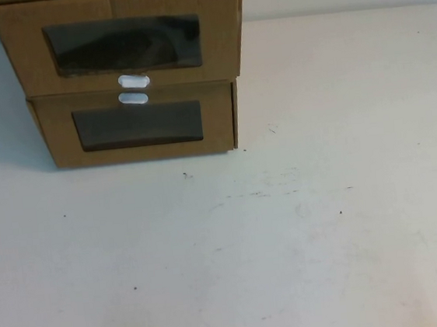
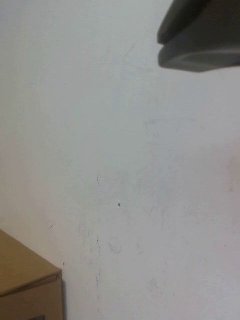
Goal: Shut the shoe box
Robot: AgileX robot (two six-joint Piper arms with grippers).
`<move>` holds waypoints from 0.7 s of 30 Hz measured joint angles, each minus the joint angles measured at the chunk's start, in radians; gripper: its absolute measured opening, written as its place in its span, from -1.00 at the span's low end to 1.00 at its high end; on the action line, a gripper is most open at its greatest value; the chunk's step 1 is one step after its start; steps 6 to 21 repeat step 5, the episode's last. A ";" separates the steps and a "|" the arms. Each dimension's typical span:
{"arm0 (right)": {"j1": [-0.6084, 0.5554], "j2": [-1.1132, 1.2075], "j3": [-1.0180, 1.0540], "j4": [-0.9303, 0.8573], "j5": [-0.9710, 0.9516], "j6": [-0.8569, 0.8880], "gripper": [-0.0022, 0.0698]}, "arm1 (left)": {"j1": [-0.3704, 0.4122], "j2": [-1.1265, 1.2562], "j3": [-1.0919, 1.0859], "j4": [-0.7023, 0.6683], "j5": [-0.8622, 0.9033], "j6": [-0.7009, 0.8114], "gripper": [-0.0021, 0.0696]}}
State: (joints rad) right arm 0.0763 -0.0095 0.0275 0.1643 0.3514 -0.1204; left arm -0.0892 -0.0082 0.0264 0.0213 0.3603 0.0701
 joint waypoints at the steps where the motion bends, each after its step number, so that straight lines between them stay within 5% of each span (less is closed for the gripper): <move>1: 0.000 0.000 0.000 0.000 0.000 0.000 -0.97 | 0.000 0.000 0.000 0.000 0.000 0.000 -0.95; 21: 0.000 0.000 0.000 0.000 0.000 0.000 -0.97 | 0.000 0.000 0.000 0.002 0.002 0.000 -0.95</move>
